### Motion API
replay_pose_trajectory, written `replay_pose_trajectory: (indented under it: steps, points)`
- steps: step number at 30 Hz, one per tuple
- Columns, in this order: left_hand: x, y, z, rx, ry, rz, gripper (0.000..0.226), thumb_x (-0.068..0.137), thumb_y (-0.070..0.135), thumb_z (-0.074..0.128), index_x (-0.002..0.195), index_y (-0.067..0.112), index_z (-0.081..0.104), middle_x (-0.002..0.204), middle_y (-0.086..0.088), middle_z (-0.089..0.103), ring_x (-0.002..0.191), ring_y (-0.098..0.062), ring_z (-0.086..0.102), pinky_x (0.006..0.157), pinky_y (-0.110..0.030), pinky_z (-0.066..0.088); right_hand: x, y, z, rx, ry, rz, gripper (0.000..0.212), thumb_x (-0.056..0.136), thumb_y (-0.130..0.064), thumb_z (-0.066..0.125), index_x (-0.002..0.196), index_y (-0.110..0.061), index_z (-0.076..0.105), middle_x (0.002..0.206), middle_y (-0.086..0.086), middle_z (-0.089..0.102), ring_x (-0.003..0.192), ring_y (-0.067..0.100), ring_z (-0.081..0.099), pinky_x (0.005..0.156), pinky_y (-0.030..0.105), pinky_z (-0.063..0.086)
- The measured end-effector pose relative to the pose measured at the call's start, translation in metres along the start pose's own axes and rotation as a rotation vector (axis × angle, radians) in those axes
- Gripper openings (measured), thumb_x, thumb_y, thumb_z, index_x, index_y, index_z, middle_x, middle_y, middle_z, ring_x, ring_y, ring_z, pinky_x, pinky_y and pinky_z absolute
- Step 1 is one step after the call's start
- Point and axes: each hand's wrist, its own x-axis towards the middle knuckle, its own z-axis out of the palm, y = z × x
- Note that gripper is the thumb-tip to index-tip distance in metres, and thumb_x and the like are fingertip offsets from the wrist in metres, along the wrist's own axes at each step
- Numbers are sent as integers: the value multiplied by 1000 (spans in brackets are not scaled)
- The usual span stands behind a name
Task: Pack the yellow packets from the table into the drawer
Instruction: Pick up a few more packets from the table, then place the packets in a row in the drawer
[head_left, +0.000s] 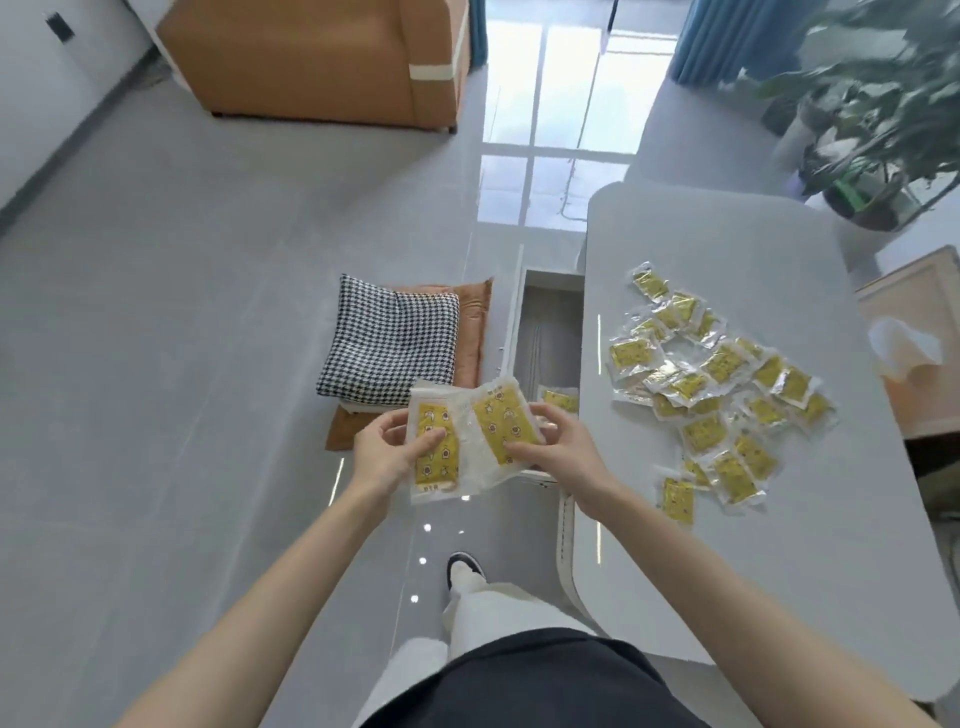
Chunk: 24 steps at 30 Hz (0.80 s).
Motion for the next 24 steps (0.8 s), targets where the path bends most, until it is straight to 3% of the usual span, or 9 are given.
replay_pose_trajectory:
  steps: [1, 4, 6, 11, 14, 17, 19, 24]
  points:
    - [6, 5, -4, 1, 4, 4, 45, 72, 9, 79, 113, 5, 60, 106, -12, 69, 96, -26, 68, 79, -42, 58, 3, -7, 2, -75, 8, -48, 45, 77, -5, 75, 118, -13, 59, 99, 6, 73, 88, 18, 71, 78, 33, 59]
    - [52, 33, -21, 77, -23, 41, 47, 70, 12, 81, 113, 7, 61, 106, -11, 69, 97, -26, 68, 83, -45, 57, 28, -37, 15, -291, 75, -150, 36, 78, -9, 74, 111, -13, 61, 98, 2, 72, 85, 13, 68, 64, 11, 50]
    - [84, 54, -27, 147, -60, 82, 45, 69, 15, 82, 110, 9, 63, 103, -7, 70, 95, -23, 68, 79, -43, 58, 48, -55, 20, -371, 94, -172, 32, 79, -8, 74, 108, -13, 61, 97, 0, 70, 84, 12, 65, 61, 7, 47]
    - [148, 101, -28, 309, -255, 214, 39, 70, 15, 82, 106, 16, 65, 94, 3, 69, 82, -12, 69, 59, -20, 57, 89, -86, 29, -576, 151, -168, 23, 78, -15, 74, 100, -16, 66, 81, -3, 62, 69, 14, 56, 64, 25, 45]
    - [184, 124, -27, 441, -448, 257, 35, 70, 14, 82, 101, 21, 66, 95, 2, 72, 75, -11, 71, 60, -25, 59, 114, -100, 39, -502, 200, -134, 21, 74, -16, 78, 91, -18, 67, 72, -11, 61, 64, 6, 57, 57, 17, 44]
    - [215, 144, -27, 499, -602, 245, 30, 72, 13, 80, 100, 18, 67, 94, 2, 72, 70, -7, 71, 57, -21, 56, 136, -108, 51, -319, 262, -67, 26, 70, -15, 80, 92, -14, 65, 82, 3, 72, 70, 13, 64, 65, 28, 53]
    - [236, 154, -30, 495, -666, 197, 31, 73, 13, 79, 101, 14, 68, 94, 1, 72, 71, -8, 72, 57, -21, 56, 145, -109, 59, -189, 316, -4, 35, 70, -17, 82, 97, -9, 61, 83, 10, 73, 68, 13, 64, 65, 27, 53]
    - [283, 168, -26, 685, -861, 166, 39, 68, 15, 83, 104, 14, 68, 100, 0, 72, 81, -22, 73, 71, -39, 60, 163, -109, 81, 83, 399, 78, 39, 74, -13, 81, 100, -16, 52, 85, 4, 71, 70, 6, 68, 59, 19, 50]
